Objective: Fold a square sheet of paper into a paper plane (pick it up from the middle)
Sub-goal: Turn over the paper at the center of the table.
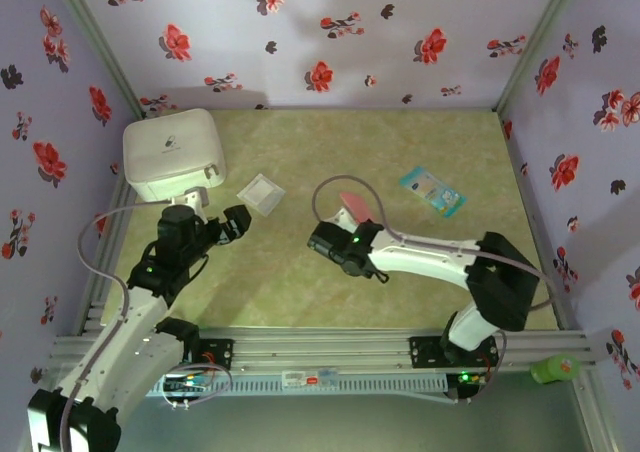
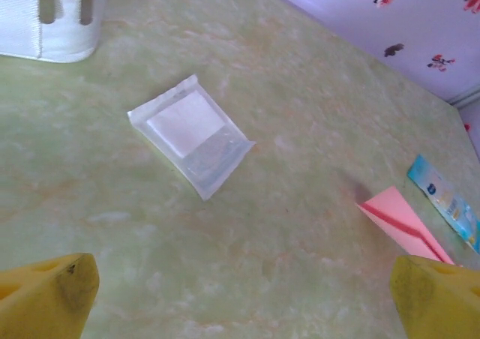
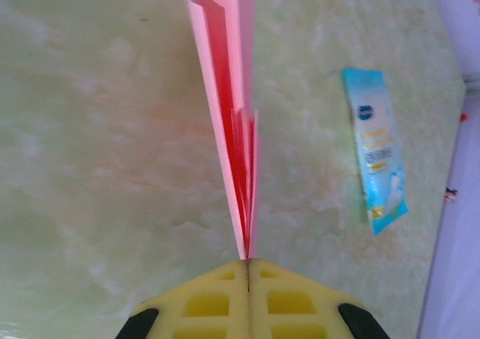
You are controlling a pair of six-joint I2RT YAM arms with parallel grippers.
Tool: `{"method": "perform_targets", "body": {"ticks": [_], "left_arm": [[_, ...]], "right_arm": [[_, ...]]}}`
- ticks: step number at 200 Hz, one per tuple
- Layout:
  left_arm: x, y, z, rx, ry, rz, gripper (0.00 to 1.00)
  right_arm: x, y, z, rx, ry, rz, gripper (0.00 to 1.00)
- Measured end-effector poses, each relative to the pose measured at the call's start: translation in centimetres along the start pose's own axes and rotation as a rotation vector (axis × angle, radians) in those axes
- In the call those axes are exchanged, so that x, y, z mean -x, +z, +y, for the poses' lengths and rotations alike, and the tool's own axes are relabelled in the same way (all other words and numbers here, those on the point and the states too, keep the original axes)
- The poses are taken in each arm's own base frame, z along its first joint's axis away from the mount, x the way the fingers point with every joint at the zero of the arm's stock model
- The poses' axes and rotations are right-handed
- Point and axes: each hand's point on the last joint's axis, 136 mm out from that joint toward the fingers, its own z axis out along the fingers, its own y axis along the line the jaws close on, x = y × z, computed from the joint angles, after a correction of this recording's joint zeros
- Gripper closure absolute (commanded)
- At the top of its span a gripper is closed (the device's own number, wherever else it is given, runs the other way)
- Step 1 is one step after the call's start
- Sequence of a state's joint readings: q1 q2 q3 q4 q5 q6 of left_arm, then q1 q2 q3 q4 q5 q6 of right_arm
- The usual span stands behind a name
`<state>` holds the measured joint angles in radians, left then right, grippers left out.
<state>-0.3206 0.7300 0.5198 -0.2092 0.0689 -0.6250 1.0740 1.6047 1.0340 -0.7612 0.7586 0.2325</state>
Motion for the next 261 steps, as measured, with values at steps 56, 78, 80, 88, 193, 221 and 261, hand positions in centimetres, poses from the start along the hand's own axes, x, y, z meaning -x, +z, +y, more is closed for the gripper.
{"method": "perform_targets", "body": {"ticks": [56, 78, 80, 88, 193, 221, 261], "left_arm": [[-1.3, 1.0, 2.0, 0.127, -0.032, 0.101, 0.0], [-0.7, 0.8, 1.7, 0.124, -0.033, 0.09, 0.0], [-0.7, 0.8, 1.6, 0.123, -0.032, 0.088, 0.0], [-0.5, 0.8, 1.5, 0.12, -0.035, 0.084, 0.0], [-3.7, 4.8, -1.8, -0.046, -0.164, 0.273, 0.09], [-6.5, 6.9, -3.5, -0.072, -0.171, 0.382, 0.15], [-7.8, 9.3, -6.8, -0.112, -0.163, 0.445, 0.24]], "right_arm": [[0.3, 0.3, 6.2, 0.149, -0.081, 0.038, 0.89], [0.5, 0.0, 7.9, 0.239, -0.06, 0.04, 0.76], [0.5, -0.1, 8.1, 0.248, -0.062, 0.039, 0.75], [0.7, -0.2, 8.7, 0.284, -0.048, 0.033, 0.71], [1.2, 2.4, 1.7, 0.773, 0.75, 0.018, 0.85], [1.1, 3.1, 2.6, 0.897, 0.837, 0.081, 0.88], [1.9, 3.0, 5.7, 1.077, 0.864, 0.155, 0.89]]}}
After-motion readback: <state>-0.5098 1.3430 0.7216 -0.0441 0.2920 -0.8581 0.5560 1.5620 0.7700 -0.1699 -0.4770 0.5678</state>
